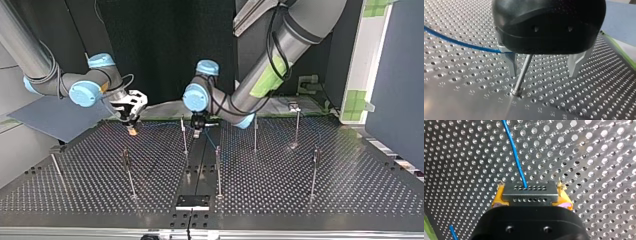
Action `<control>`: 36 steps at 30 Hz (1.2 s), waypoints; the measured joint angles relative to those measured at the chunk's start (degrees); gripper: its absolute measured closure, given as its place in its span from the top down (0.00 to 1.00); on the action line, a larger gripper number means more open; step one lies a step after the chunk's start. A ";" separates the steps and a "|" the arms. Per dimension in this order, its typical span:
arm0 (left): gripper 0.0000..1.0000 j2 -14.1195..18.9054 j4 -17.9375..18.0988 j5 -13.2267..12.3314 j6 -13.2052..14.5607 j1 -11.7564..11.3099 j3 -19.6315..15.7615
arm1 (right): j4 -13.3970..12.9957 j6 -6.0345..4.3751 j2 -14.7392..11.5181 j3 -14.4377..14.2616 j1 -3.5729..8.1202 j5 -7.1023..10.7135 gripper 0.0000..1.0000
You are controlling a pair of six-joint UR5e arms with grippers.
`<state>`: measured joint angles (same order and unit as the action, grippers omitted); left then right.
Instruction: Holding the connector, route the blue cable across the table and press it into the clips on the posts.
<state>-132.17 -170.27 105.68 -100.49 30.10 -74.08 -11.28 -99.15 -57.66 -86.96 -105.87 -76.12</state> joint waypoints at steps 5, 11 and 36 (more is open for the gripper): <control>1.00 1.87 -0.60 1.22 0.44 0.83 -1.66 | 0.02 0.00 0.09 0.01 0.05 0.06 0.00; 1.00 5.27 1.75 2.10 0.79 1.49 -5.09 | 0.02 0.00 0.12 -0.01 -0.15 0.08 0.00; 1.00 7.91 5.62 6.68 -0.95 12.47 -8.45 | 0.66 0.17 0.21 0.04 -0.18 0.46 0.00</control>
<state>-124.26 -164.65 112.37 -101.44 42.57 -82.54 -10.62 -98.98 -57.45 -86.92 -106.05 -75.66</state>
